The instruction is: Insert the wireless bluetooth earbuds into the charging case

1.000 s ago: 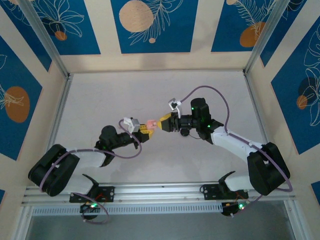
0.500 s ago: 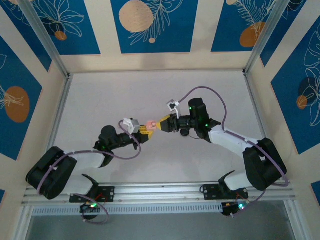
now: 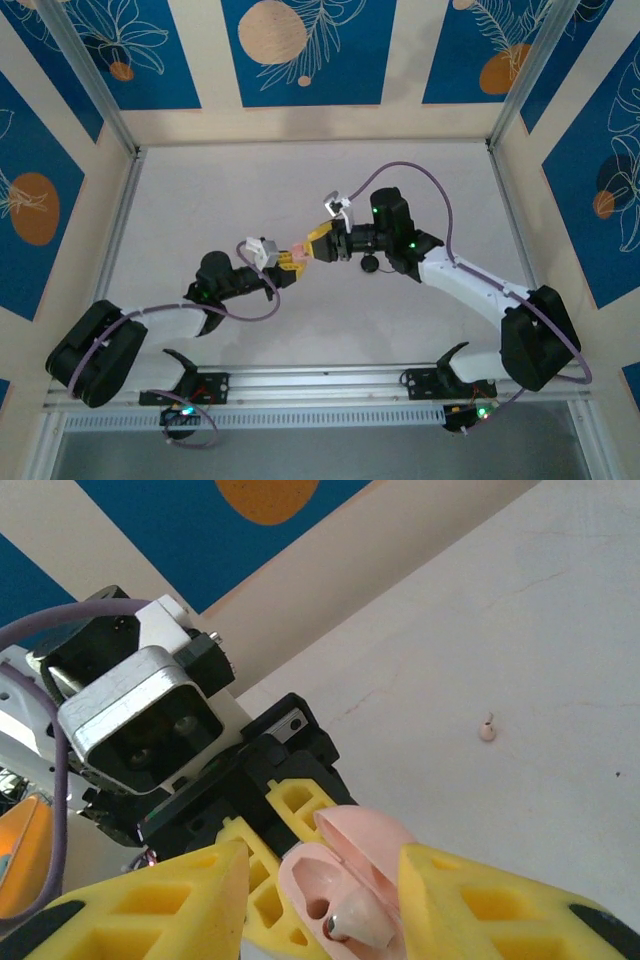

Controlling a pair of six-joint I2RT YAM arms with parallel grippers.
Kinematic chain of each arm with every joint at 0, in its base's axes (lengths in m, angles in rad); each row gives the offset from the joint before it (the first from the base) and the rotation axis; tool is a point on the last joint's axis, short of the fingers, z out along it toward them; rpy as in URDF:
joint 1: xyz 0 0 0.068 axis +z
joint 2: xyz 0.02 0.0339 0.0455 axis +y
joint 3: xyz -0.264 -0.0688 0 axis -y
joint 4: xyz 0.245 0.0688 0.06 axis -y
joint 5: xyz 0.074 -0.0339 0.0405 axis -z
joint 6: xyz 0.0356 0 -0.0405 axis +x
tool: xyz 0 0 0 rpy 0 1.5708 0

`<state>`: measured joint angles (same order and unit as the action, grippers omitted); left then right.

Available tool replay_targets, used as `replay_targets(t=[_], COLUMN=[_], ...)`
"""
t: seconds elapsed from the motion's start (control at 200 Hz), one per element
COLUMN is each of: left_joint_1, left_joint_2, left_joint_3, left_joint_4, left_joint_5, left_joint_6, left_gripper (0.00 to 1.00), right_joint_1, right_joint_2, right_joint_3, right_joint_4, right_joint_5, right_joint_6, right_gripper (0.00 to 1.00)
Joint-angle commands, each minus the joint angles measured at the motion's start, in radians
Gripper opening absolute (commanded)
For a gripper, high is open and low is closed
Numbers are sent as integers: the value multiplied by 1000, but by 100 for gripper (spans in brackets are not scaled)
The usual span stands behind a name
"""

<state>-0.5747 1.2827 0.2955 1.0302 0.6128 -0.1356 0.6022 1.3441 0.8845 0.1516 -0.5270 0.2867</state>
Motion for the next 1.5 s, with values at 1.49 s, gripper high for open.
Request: replay_targets(t=[1.49], left_joint_1=[-7], left_joint_2=[-234], left_joint_3=[-9], left_joint_4=[-157], left_joint_5=[-31], left_joint_6=[114], left_gripper=[13], right_joint_1=[79], right_joint_2=[56], right_joint_3=[13], right_joint_4=[-293], right_joint_5=[147], right_joint_6=[-56], right_gripper=[31])
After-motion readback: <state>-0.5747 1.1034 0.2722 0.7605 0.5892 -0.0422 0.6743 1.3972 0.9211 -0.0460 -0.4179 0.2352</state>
